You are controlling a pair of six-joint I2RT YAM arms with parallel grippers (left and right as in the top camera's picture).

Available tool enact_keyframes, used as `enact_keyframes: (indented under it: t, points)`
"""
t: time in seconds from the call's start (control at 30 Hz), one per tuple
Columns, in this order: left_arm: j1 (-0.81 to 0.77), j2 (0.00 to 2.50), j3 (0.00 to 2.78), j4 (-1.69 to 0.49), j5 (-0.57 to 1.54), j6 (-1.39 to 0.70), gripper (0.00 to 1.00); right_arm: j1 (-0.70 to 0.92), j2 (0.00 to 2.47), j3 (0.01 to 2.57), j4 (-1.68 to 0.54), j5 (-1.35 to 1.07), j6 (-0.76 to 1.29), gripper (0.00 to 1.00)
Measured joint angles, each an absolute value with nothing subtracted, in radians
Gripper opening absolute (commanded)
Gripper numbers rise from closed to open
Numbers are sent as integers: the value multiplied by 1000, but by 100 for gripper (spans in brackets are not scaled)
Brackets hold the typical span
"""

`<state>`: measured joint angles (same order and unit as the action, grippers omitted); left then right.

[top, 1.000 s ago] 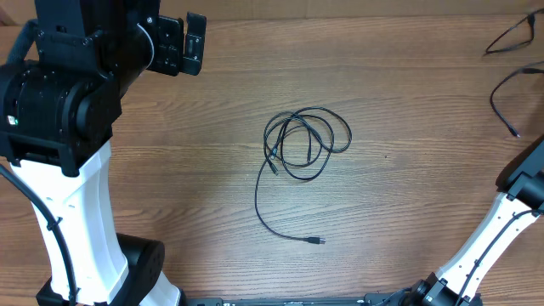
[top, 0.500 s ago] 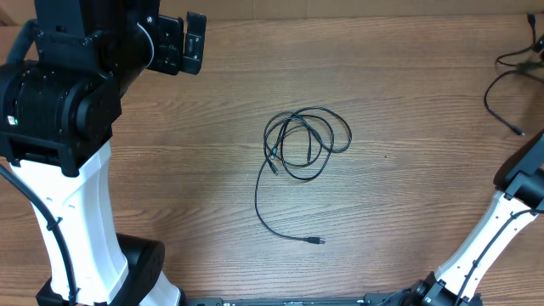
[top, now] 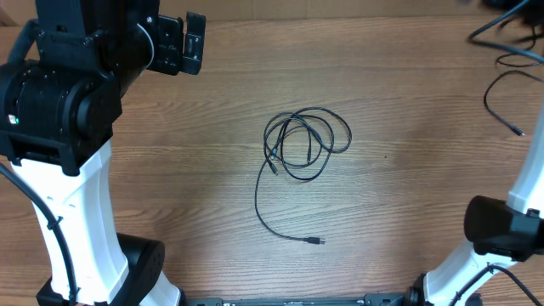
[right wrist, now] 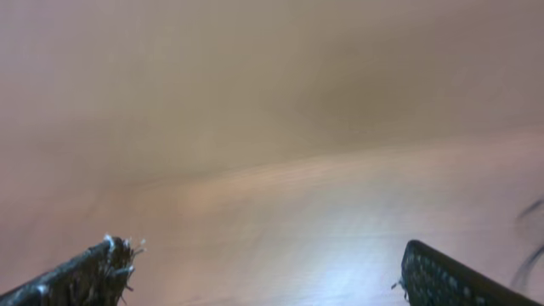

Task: Untangle cables
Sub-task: 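Reach the right gripper down and grasp the coiled cable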

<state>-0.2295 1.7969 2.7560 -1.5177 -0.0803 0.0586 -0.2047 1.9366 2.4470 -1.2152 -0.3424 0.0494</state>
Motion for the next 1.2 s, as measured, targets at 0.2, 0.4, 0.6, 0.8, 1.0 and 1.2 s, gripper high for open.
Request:
enact_keyframes:
  t: [0.2, 0.4, 0.6, 0.8, 1.0, 1.2]
  points:
    - [-229, 1798, 2756, -1485, -80, 59, 100, -43, 1995, 2370, -1501, -377, 41, 95]
    - [-229, 1798, 2756, -1486, -80, 58, 100, 181, 2003, 2222, -1485, -361, -182, 93]
    - [-229, 1798, 2756, -1495, -80, 58, 100, 336, 2004, 1990, -1434, -359, -593, 85]
    - [-229, 1798, 2756, -1494, -80, 59, 100, 352, 2003, 1721, -1156, -459, -637, 89]
    - [-229, 1805, 2756, -1497, -80, 59, 100, 384, 2004, 1472, -915, -511, -535, 89]
    - [-229, 1843, 2756, -1518, -82, 59, 100, 408, 2004, 1343, -848, -526, -489, 83]
